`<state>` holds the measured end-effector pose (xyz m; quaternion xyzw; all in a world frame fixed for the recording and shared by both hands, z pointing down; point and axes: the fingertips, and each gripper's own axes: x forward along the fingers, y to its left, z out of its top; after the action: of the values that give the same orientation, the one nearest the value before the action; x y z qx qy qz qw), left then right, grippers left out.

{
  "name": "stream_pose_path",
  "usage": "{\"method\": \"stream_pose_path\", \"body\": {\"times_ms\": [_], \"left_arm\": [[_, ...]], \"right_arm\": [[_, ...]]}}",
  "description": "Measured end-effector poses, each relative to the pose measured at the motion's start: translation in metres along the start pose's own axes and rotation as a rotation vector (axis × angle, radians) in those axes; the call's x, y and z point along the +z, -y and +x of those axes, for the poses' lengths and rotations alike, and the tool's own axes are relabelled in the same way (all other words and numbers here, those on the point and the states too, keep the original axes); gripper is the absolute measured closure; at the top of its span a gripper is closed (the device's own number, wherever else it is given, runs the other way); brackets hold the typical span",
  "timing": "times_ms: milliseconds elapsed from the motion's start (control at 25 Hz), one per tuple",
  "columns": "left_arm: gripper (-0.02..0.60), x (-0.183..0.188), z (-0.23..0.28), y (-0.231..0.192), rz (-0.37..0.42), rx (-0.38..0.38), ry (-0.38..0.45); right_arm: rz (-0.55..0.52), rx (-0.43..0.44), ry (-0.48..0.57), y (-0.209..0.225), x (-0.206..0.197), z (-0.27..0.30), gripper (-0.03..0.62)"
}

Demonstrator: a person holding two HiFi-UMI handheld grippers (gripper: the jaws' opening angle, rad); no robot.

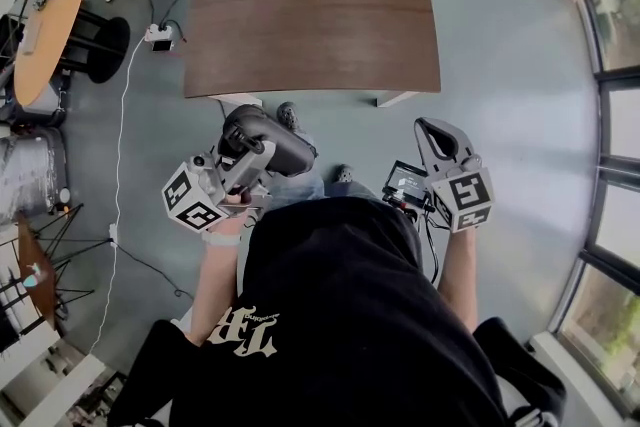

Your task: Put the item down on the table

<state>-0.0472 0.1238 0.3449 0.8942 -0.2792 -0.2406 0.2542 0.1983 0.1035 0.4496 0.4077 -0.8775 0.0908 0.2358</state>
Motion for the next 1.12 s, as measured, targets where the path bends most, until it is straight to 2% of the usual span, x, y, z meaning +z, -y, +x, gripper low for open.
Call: {"method": "stream_pose_path", "body": {"times_ms": [560,1120], "left_arm": [[0.307,0.018,0.009,-0.051,-0.023,0.032,0.007],[0.307,0.055,0.032,-0.109,-0.038,-0.006,0.02]], "right_arm": [[-0.015,0.013,-0.034,0.015,0.02,0.048,0.606],[-0.024,-0.021,-0.059,0.036,0.048,0.089,0.606]]}}
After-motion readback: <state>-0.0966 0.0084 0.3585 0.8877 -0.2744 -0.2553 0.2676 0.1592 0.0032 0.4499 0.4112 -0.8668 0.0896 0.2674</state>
